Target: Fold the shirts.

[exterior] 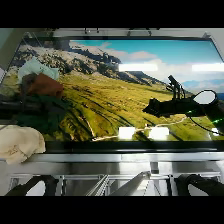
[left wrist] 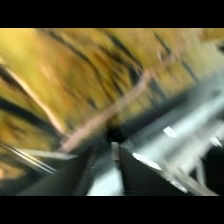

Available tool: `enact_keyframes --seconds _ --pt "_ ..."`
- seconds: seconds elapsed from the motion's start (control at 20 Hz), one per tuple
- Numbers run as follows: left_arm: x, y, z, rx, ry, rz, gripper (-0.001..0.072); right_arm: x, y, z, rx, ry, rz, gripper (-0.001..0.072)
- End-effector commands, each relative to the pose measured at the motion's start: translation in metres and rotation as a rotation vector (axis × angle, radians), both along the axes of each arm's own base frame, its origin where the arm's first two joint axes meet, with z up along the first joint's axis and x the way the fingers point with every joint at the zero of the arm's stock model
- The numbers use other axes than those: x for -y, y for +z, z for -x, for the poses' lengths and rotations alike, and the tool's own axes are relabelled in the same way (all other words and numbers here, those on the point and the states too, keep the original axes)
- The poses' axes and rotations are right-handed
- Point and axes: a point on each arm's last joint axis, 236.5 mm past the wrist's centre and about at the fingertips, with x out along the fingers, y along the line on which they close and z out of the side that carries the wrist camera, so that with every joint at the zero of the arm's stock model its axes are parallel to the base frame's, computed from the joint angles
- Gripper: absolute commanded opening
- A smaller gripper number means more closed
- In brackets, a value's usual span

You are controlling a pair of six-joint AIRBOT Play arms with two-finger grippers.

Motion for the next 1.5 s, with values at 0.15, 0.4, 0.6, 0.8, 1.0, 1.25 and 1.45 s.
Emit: enact_keyframes --seconds 0.15,0.4,0.6,0.8,1.0,1.25,1.45 --pt "-0.217 0.091 -0.146 0.428 0.519 -0.415 0.072 0.0 0.0 0.0 0.001 0.0 0.0 0.0016" --pt "-0.346 0.031 -0.221 0.359 0.751 -0.388 0.072 0.0 0.0 0.0 0.001 0.0 0.0 0.0016" --pt "-0.387 -0.062 -0.265 0.242 0.809 -0.308 0.072 0.0 0.0 0.0 0.001 0.0 0.0 0.0016" --pt "-0.376 -0.115 -0.305 0.266 0.89 -0.197 0.0709 0.001 0.0 -0.003 0.01 -0.01 0.003 0.0015" --pt "-0.358 -0.157 -0.313 0.235 0.852 -0.219 0.0707 0.001 0.001 -0.003 0.01 -0.012 0.0 0.0016" --pt "-0.35 -0.131 -0.316 0.26 0.836 -0.186 0.003 0.001 0.001 -0.003 0.01 -0.011 0.0 0.0015" --pt "-0.308 0.01 -0.328 0.511 0.72 -0.101 0.003 0.001 0.001 -0.003 0.01 -0.011 0.001 0.0016"
